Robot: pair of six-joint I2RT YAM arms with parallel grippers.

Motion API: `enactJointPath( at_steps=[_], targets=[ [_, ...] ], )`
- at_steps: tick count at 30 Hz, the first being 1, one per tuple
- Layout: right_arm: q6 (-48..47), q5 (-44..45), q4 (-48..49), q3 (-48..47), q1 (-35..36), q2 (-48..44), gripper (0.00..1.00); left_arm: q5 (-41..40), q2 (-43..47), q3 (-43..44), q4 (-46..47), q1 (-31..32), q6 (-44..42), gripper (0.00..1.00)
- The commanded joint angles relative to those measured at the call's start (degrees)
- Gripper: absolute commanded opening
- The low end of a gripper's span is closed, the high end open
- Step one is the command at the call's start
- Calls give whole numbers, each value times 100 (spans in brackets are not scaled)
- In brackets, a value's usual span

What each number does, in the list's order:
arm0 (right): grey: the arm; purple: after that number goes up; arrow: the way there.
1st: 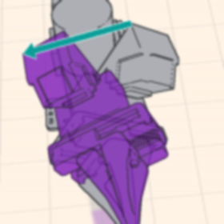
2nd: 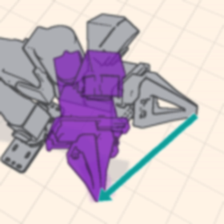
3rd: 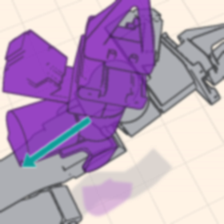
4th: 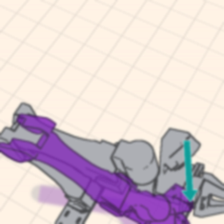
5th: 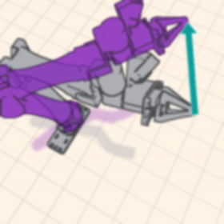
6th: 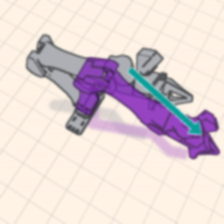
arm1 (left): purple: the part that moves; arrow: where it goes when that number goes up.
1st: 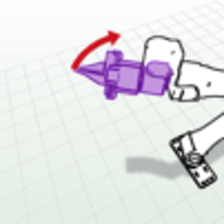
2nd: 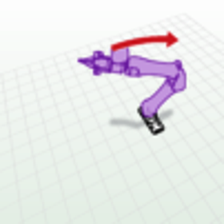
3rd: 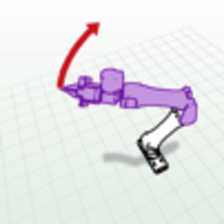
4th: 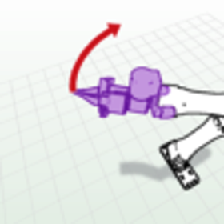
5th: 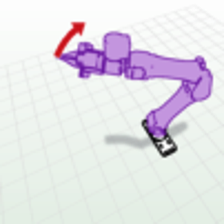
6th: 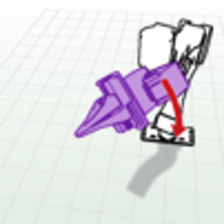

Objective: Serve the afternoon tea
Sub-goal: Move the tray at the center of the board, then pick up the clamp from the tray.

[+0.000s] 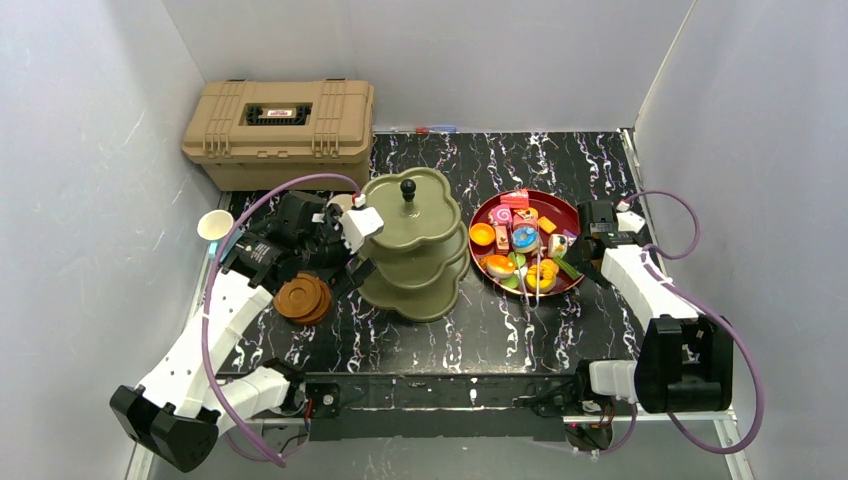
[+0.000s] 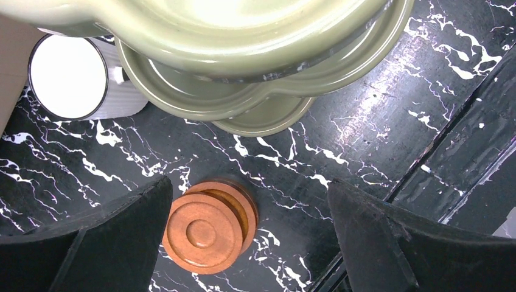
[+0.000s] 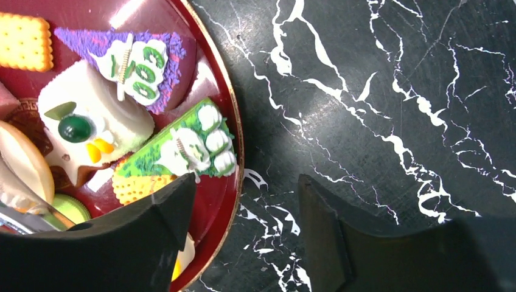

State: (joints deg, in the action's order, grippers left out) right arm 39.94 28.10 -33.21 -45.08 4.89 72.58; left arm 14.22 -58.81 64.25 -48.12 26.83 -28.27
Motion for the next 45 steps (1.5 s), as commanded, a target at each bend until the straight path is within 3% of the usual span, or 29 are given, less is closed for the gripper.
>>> enactJointPath(
  at_steps=[1, 5, 9, 17, 25, 37, 45],
  targets=[
    [-353, -325, -131, -69, -14, -315, 75, 108, 44, 226, -179, -20, 23, 98],
    [-879, -1297, -264, -463, -1, -1033, 87, 178, 45, 305, -258, -20, 68, 98],
    [-1271, -1455, -910, -841, 591, -1132, 95, 350, -3, 407, -350, -19, 186, 98],
    [-890, -642, -926, -349, 2365, -1141, 96, 433, -176, 637, -522, -20, 177, 98],
    [-964, -583, -551, -318, 2505, -538, 96, 398, -115, 708, -541, -20, 227, 98],
    [-838, -79, 139, 149, 2781, 3, 83, 380, -122, 844, -574, -20, 256, 97],
    [-471, 731, 317, 179, 3218, 158, 59, 363, -154, 955, -630, -20, 230, 97]
  ],
)
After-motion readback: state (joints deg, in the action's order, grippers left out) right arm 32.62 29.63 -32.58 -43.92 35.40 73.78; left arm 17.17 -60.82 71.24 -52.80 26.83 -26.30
